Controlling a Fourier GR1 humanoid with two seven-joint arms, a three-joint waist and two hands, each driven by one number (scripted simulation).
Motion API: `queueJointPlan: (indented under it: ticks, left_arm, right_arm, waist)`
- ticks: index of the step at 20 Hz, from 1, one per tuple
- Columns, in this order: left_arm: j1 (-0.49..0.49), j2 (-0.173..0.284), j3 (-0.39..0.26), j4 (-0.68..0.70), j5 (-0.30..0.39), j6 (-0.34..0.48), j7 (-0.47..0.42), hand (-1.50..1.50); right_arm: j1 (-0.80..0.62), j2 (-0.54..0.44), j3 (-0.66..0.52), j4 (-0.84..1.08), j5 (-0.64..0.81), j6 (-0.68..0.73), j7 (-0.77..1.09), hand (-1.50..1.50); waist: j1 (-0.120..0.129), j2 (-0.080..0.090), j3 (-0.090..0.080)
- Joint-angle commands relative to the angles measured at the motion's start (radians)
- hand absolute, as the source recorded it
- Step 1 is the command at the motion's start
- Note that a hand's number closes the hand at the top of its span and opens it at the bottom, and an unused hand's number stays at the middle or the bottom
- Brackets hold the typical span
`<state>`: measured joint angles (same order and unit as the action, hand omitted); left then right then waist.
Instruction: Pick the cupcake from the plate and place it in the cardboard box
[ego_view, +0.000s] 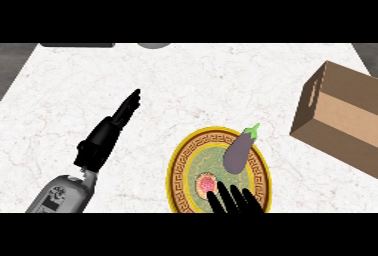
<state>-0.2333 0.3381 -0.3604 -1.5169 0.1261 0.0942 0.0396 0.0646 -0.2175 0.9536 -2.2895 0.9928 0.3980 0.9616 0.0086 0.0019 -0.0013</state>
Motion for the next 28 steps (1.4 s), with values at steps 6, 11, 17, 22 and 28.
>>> queueJointPlan:
  ticks: [6,11,17,22,28]
  left_arm:
    - [-0.012,-0.023,0.018,0.023,-0.023,-0.009,0.012,0.00]
    - [-0.008,-0.027,0.020,0.002,-0.033,-0.019,0.032,0.00]
    - [-0.053,-0.061,0.017,0.019,-0.040,-0.020,0.049,0.00]
    - [-0.048,-0.046,0.037,-0.016,-0.037,-0.032,0.068,0.00]
    - [-0.002,-0.028,0.050,-0.012,-0.038,-0.063,0.011,0.00]
  right_arm:
    - [-0.059,0.144,-0.024,0.248,0.031,-0.058,0.085,-1.50]
    - [-0.100,0.116,-0.065,0.238,0.002,-0.070,0.058,-1.50]
    - [-0.112,0.082,-0.044,0.309,-0.001,-0.119,0.037,-1.50]
    - [-0.126,0.058,-0.096,0.360,-0.077,-0.135,0.007,-1.50]
    - [-0.156,0.060,-0.089,0.411,-0.102,-0.141,0.024,-1.50]
  waist:
    - [-0.004,0.000,0.001]
    - [0.000,-0.001,0.001]
    - [-0.003,0.002,0.001]
    - [0.008,0.002,0.002]
    - [0.012,0.003,0.001]
